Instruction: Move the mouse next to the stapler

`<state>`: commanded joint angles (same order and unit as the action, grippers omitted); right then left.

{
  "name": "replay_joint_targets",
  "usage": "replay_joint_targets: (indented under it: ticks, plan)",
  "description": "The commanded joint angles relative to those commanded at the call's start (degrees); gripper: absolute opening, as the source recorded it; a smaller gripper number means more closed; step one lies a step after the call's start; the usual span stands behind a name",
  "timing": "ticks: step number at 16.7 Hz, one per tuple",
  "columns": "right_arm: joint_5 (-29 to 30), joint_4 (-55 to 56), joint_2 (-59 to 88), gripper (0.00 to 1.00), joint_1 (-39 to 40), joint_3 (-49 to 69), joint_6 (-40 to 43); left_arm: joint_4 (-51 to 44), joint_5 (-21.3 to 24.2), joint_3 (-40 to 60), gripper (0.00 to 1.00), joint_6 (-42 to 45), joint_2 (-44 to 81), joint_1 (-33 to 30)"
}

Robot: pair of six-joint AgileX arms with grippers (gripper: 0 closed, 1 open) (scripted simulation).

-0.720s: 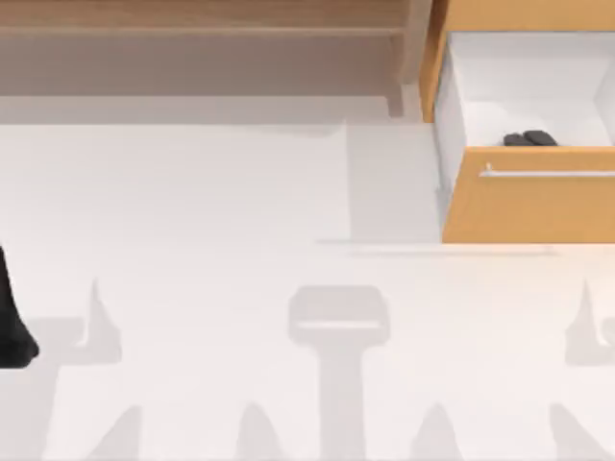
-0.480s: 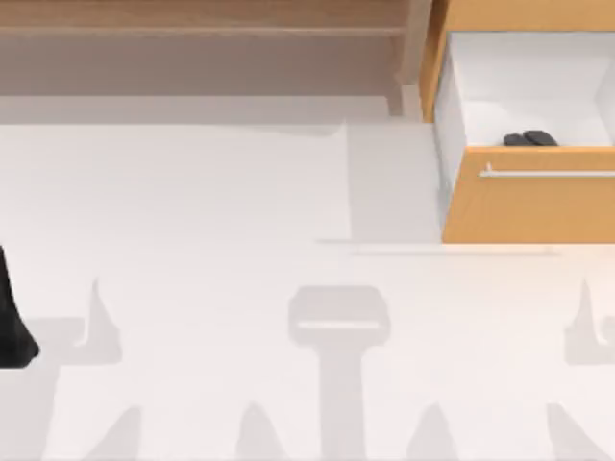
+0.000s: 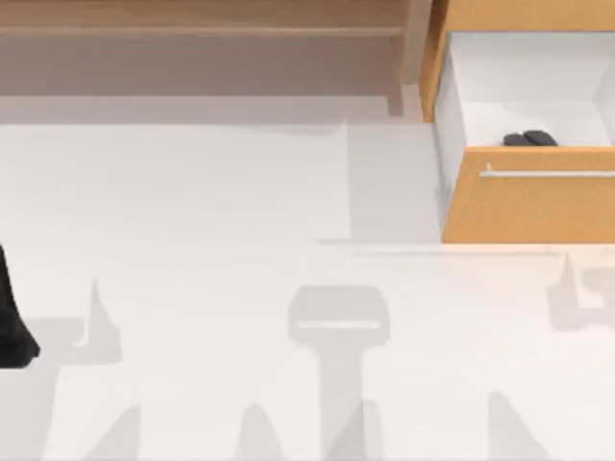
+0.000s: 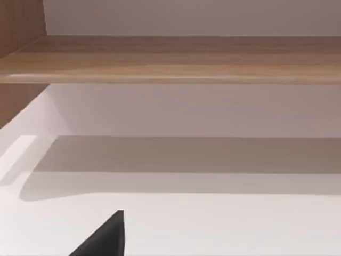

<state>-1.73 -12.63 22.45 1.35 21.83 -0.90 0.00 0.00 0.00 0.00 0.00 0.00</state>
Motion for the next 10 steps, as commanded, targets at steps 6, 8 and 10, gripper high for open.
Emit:
replay_joint_targets:
  ticks: [6,8,10]
  plan:
    - [-1.1,-15.27,29.02,1.0,1.96,26.13,0.17,0.0,0.0,0.0,1.0,0.0,0.0,0.0]
    - [-1.25,-20.71,40.1,1.0,2.62,35.75,0.6,0.0,0.0,0.0,1.0,0.0,0.0,0.0]
    - [-1.25,-26.07,51.43,1.0,3.28,45.5,1.24,0.0,0.0,0.0,1.0,0.0,0.0,0.0]
